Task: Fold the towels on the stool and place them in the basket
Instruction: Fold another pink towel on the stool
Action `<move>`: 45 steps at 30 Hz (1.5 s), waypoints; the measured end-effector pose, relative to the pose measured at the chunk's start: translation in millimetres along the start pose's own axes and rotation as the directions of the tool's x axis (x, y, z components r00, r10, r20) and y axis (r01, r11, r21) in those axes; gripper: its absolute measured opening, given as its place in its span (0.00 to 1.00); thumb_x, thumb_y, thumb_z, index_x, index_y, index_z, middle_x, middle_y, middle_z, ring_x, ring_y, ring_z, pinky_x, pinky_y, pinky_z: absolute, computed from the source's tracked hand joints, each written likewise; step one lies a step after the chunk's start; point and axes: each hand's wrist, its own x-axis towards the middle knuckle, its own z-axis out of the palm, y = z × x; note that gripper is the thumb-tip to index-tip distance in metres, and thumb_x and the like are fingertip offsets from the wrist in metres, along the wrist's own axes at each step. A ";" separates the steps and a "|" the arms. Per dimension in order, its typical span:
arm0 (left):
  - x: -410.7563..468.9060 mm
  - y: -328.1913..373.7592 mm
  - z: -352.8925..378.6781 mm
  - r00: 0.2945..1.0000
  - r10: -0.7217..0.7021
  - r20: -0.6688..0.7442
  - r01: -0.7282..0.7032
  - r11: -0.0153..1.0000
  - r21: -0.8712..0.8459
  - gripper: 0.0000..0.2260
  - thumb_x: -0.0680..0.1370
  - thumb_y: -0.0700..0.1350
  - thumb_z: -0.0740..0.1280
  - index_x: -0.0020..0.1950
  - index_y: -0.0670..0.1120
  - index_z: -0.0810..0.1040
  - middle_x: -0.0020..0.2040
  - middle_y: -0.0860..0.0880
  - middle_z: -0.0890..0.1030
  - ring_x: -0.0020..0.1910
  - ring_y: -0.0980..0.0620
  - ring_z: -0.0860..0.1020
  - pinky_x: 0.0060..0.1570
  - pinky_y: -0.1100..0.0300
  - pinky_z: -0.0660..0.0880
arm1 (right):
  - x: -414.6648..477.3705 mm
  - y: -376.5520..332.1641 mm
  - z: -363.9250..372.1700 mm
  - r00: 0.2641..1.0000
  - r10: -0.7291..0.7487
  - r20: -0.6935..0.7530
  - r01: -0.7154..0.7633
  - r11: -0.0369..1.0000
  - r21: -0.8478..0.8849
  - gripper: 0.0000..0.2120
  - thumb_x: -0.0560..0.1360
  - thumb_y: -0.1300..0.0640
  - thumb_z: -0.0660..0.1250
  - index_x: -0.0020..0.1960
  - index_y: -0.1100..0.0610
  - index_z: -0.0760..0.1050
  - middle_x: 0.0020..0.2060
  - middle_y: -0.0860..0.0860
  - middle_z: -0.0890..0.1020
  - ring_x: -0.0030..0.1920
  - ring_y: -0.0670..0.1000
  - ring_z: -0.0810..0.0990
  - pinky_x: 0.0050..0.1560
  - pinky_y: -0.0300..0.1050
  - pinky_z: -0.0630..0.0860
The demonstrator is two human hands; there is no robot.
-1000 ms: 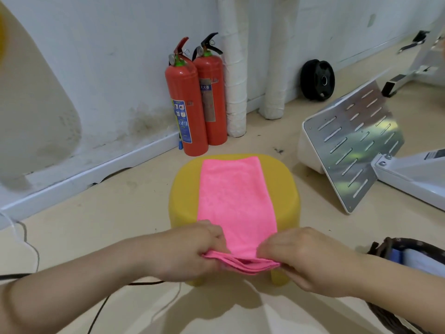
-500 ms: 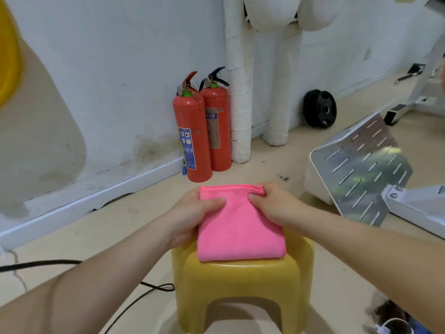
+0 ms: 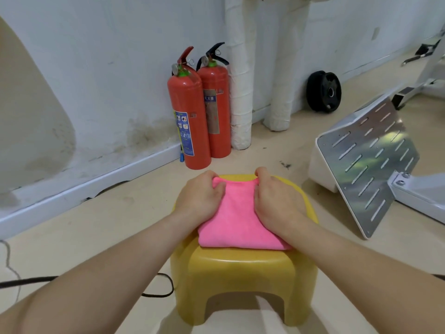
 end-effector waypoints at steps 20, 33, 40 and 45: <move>1.1 -8.6 -0.1 0.968 0.248 -0.023 -0.239 0.950 0.199 0.15 0.76 0.46 0.66 0.63 0.51 0.73 0.59 0.49 0.77 0.59 0.46 0.73 0.57 0.50 0.71 | -2.1 -4.0 -8.0 0.997 0.073 -0.003 -0.073 0.996 0.052 0.16 0.72 0.65 0.58 0.57 0.51 0.64 0.48 0.53 0.69 0.42 0.59 0.74 0.36 0.48 0.67; -67.4 -25.5 -20.0 0.684 0.439 0.583 -0.674 0.687 0.273 0.35 0.76 0.68 0.43 0.78 0.54 0.39 0.78 0.55 0.39 0.76 0.58 0.37 0.75 0.58 0.38 | -30.1 13.2 -23.4 0.734 -0.359 0.577 0.443 0.896 -0.006 0.42 0.71 0.29 0.37 0.78 0.51 0.37 0.77 0.46 0.38 0.75 0.44 0.35 0.75 0.47 0.36; -58.6 -18.8 -31.0 0.750 0.515 0.415 -0.631 0.746 0.213 0.29 0.71 0.49 0.58 0.74 0.50 0.66 0.73 0.51 0.69 0.72 0.53 0.66 0.69 0.62 0.62 | -53.4 16.7 -38.3 0.750 -0.404 0.524 0.523 0.847 -0.095 0.46 0.71 0.27 0.52 0.78 0.54 0.44 0.78 0.51 0.47 0.77 0.49 0.44 0.74 0.43 0.38; -65.7 -16.1 -43.0 0.819 0.475 0.320 -0.505 0.863 0.012 0.19 0.69 0.52 0.61 0.57 0.57 0.80 0.53 0.59 0.83 0.51 0.58 0.79 0.52 0.61 0.74 | -62.2 15.1 -53.6 0.783 -0.498 0.373 0.544 0.839 -0.020 0.29 0.75 0.40 0.60 0.73 0.48 0.60 0.68 0.46 0.72 0.67 0.51 0.71 0.66 0.49 0.67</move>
